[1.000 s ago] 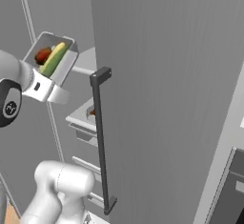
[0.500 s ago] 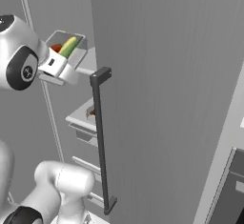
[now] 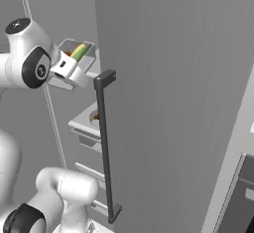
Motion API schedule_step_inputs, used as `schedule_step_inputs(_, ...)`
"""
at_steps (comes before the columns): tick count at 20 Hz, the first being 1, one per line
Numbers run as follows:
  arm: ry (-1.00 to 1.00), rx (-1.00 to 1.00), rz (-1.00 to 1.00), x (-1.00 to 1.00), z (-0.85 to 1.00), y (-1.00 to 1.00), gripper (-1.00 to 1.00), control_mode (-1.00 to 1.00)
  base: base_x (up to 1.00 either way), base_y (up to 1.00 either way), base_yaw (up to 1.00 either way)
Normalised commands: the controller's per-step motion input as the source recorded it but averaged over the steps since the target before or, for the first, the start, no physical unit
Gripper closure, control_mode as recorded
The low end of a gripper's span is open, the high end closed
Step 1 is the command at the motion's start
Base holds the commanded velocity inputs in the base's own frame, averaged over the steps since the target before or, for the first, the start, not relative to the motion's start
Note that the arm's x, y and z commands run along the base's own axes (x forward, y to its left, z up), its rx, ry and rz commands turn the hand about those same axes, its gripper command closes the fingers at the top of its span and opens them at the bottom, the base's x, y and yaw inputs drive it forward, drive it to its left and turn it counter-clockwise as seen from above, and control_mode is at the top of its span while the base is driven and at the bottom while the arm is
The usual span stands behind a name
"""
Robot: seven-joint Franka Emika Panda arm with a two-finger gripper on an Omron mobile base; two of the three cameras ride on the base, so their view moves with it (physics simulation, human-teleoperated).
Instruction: Take the meat container that has the chicken drumstick and place it on the second highest rack of the freezer. Then take the vegetable container that has the corn and bell pepper and place it on the highest rack of the freezer.
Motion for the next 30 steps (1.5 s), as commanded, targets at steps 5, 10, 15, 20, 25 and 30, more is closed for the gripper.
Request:
schedule_step_inputs(5,0.06,-0.05,-0.01,0.26,0.02,0.00,1.00,-1.00,0.00,0.00,0.00)
schedule_step_inputs(10,0.01,-0.01,-0.04,0.51,0.14,0.00,1.00,-1.00,0.00,0.00,0.00)
schedule_step_inputs(15,0.02,0.00,-0.04,0.53,0.04,0.00,1.00,-1.00,0.00,0.00,0.00)
schedule_step_inputs(20,0.00,0.00,-0.05,0.42,0.00,-0.05,1.00,-1.00,0.00,0.00,0.00)
schedule_step_inputs(25,0.00,0.01,-0.07,0.70,0.00,-0.20,1.00,-1.00,0.00,0.00,0.00)
schedule_step_inputs(30,0.00,0.01,-0.05,0.61,-0.10,-0.16,1.00,-1.00,0.00,0.00,0.00)
